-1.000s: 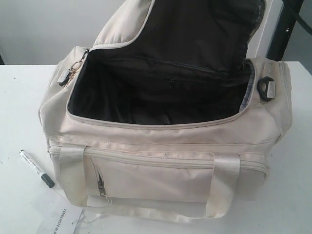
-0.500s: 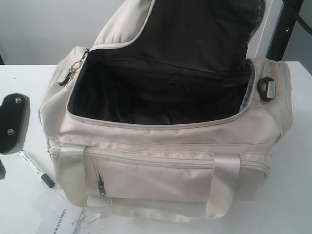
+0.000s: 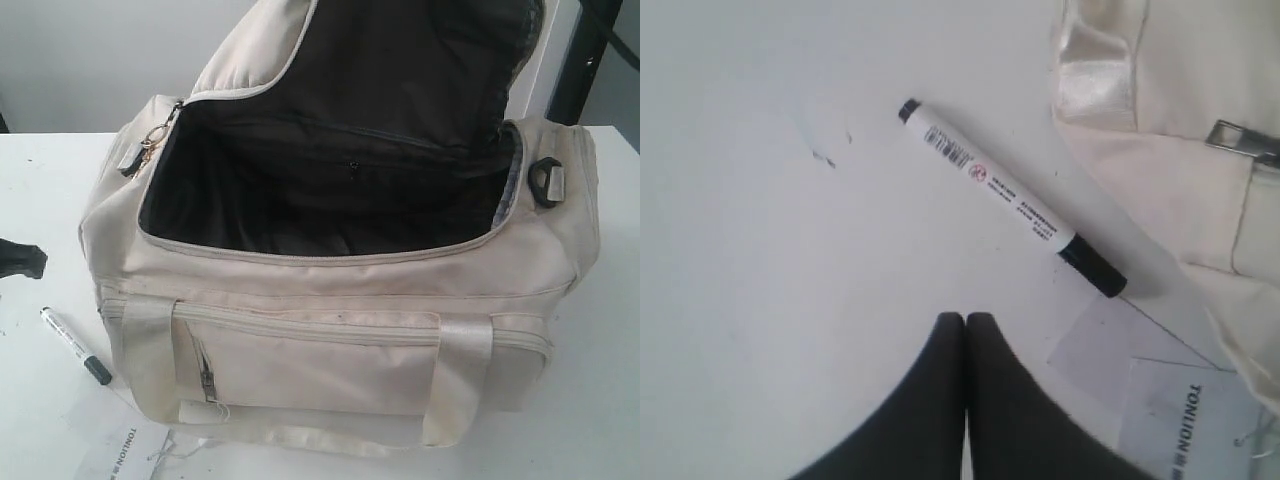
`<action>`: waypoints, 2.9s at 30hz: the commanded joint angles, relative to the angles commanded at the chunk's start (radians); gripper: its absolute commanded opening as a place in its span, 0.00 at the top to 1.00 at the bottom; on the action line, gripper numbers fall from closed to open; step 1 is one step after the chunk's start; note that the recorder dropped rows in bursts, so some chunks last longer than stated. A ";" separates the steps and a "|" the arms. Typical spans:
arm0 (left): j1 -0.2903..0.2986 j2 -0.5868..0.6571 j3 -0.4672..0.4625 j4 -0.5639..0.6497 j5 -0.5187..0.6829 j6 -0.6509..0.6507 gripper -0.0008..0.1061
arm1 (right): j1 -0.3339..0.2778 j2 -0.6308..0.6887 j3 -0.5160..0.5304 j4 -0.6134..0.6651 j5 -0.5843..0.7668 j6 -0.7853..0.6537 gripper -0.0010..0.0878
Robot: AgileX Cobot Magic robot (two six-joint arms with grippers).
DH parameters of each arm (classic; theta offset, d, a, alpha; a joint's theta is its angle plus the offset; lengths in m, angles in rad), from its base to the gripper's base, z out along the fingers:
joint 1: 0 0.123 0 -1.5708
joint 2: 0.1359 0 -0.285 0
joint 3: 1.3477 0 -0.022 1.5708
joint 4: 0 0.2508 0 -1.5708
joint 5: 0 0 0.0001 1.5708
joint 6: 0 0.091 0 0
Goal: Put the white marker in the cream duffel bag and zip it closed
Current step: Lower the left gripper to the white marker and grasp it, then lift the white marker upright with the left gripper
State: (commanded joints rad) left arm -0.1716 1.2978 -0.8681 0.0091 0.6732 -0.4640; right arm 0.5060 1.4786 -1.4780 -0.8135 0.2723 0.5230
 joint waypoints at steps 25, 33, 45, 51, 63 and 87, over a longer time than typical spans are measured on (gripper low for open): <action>-0.040 0.162 0.040 0.180 -0.225 -0.648 0.53 | 0.000 0.000 0.000 0.000 0.003 0.000 0.99; -0.050 0.226 0.054 0.230 -0.295 -0.714 0.53 | 0.000 0.000 0.000 0.000 0.003 0.000 0.99; -0.060 0.325 0.054 0.257 -0.364 -0.796 0.53 | 0.000 0.000 0.000 0.000 0.003 0.000 0.99; -0.060 0.383 0.054 0.257 -0.419 -0.821 0.53 | 0.000 0.000 0.000 0.000 0.003 0.000 0.99; -0.060 0.459 0.051 0.257 -0.467 -0.848 0.56 | 0.000 0.000 0.000 0.000 0.003 0.013 0.99; -0.075 0.507 0.051 0.397 -0.372 -0.881 0.99 | 0.000 0.000 0.000 0.000 0.003 0.013 0.99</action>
State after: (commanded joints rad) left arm -0.2466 1.8049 -0.8171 0.4064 0.3014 -1.3452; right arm 0.5060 1.4786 -1.4780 -0.8135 0.2748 0.5358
